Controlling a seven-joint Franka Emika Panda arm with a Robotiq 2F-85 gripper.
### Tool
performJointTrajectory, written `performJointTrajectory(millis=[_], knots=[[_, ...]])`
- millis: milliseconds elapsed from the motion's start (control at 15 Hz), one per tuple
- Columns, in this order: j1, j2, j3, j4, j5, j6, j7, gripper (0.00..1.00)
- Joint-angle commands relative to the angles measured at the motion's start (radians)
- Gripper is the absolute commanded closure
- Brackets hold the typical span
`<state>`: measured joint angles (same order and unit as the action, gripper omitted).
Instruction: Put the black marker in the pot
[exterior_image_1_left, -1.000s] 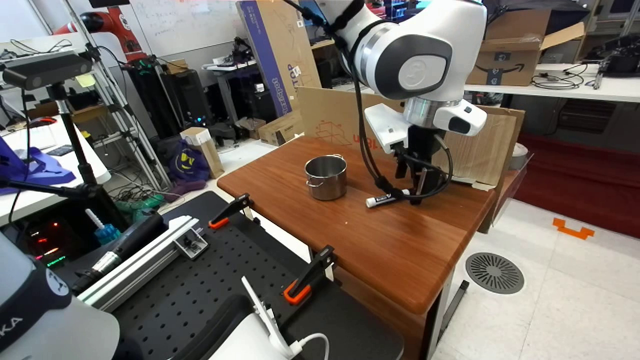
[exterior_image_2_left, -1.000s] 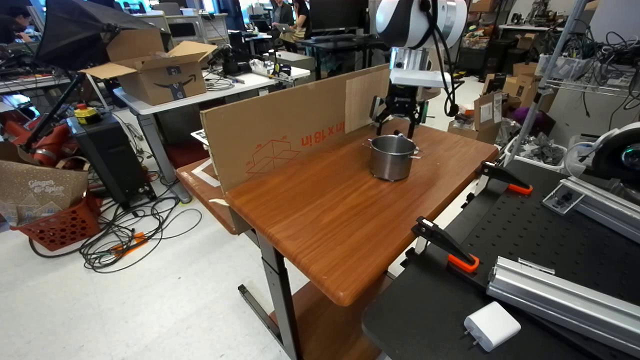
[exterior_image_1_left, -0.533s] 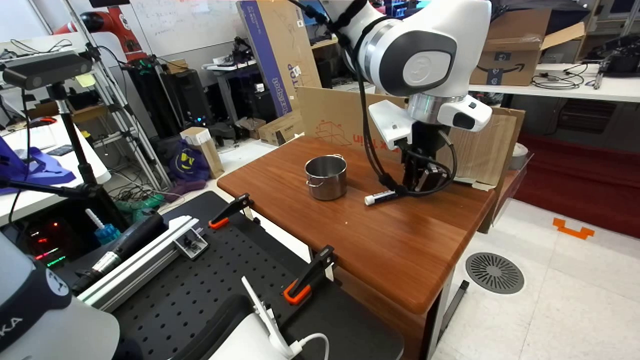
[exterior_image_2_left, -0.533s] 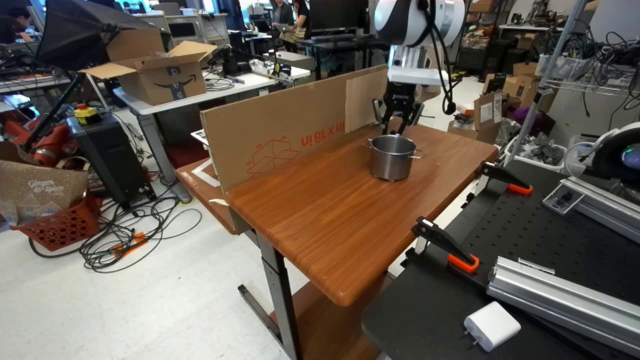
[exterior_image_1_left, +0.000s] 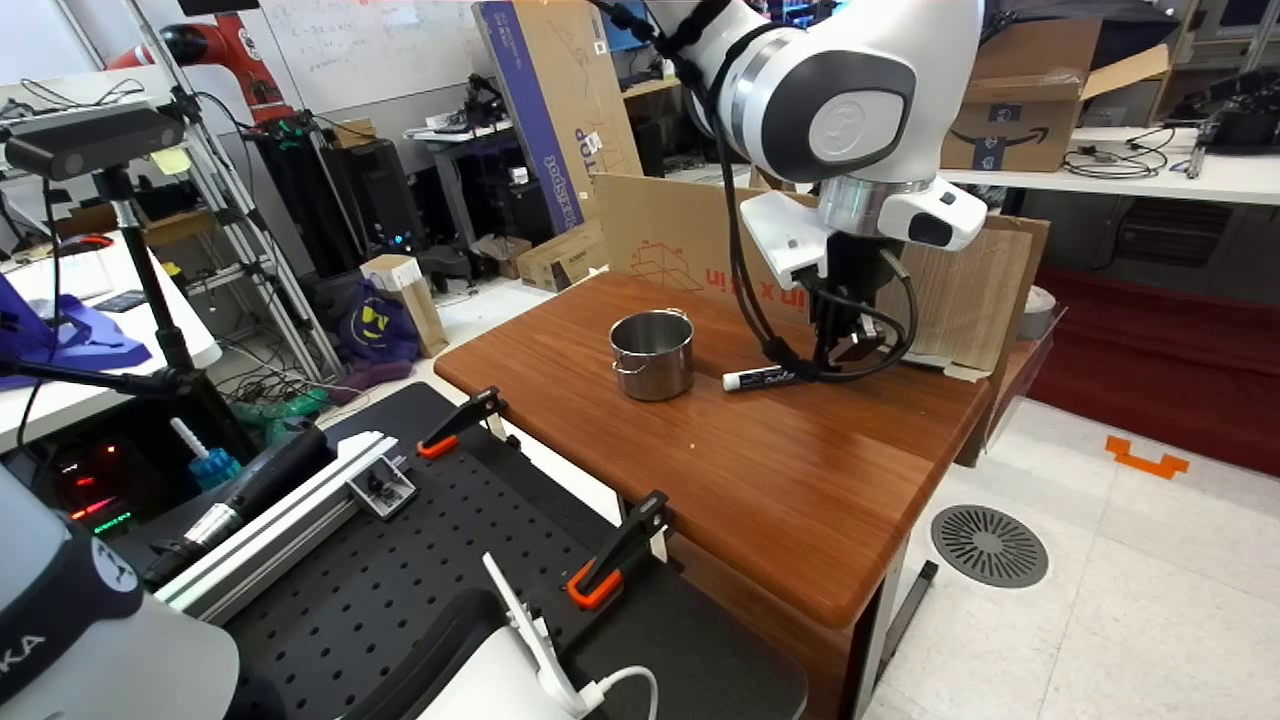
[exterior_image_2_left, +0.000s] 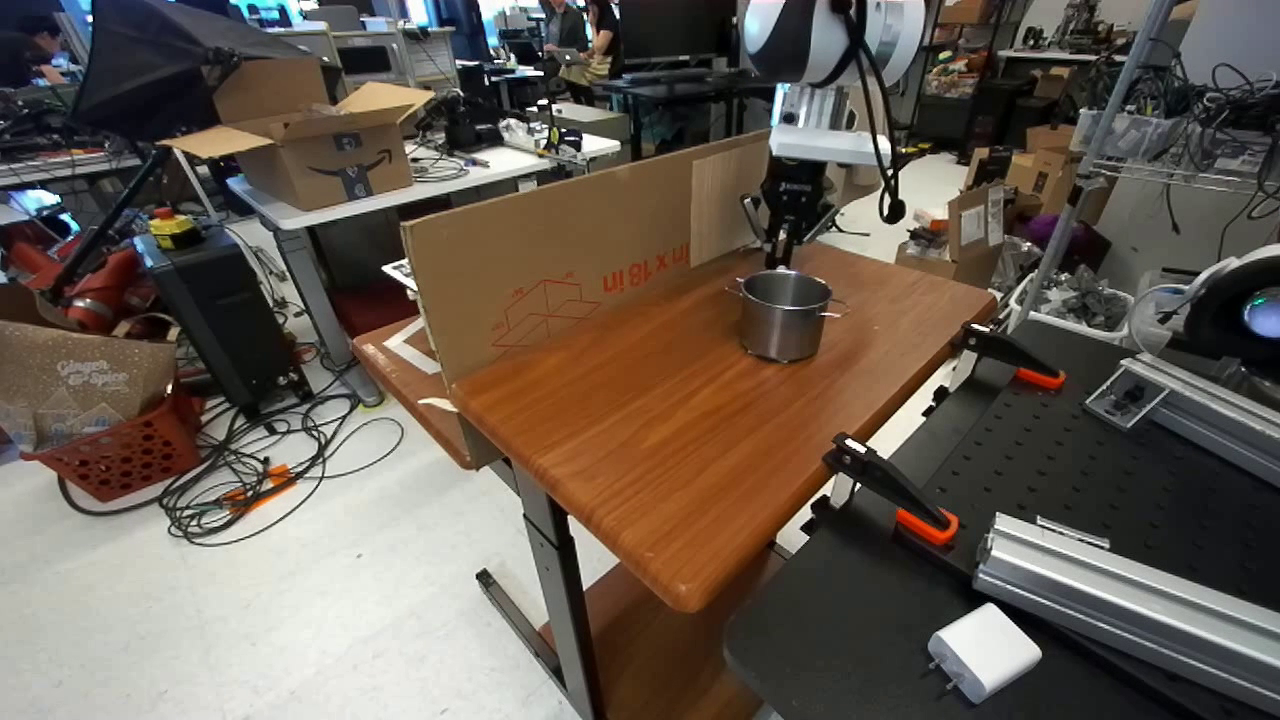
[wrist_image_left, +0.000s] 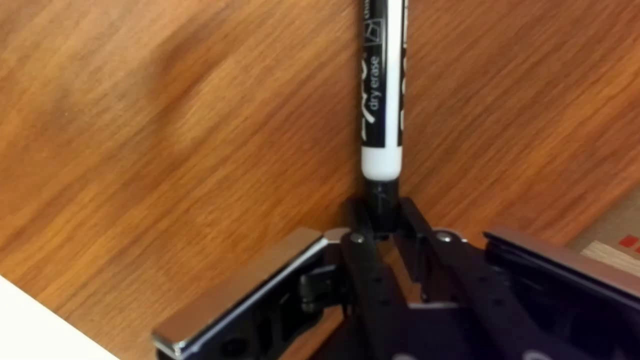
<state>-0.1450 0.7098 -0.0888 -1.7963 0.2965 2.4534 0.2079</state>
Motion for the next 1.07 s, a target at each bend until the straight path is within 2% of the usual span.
performJointTrajectory(millis=[0,267,533,733,1000], knots=[[-0.007,-0.037,0.01,-0.022,0.003,0.022,-0.005,0.95],[-0.008,-0.148,0.012,-0.097,0.009,0.058,-0.028,0.95],[0.002,-0.292,0.011,-0.227,0.009,0.143,-0.045,0.95],[0.021,-0.385,0.019,-0.349,0.011,0.286,-0.041,0.95],[0.062,-0.445,0.034,-0.48,0.0,0.497,-0.011,0.95]])
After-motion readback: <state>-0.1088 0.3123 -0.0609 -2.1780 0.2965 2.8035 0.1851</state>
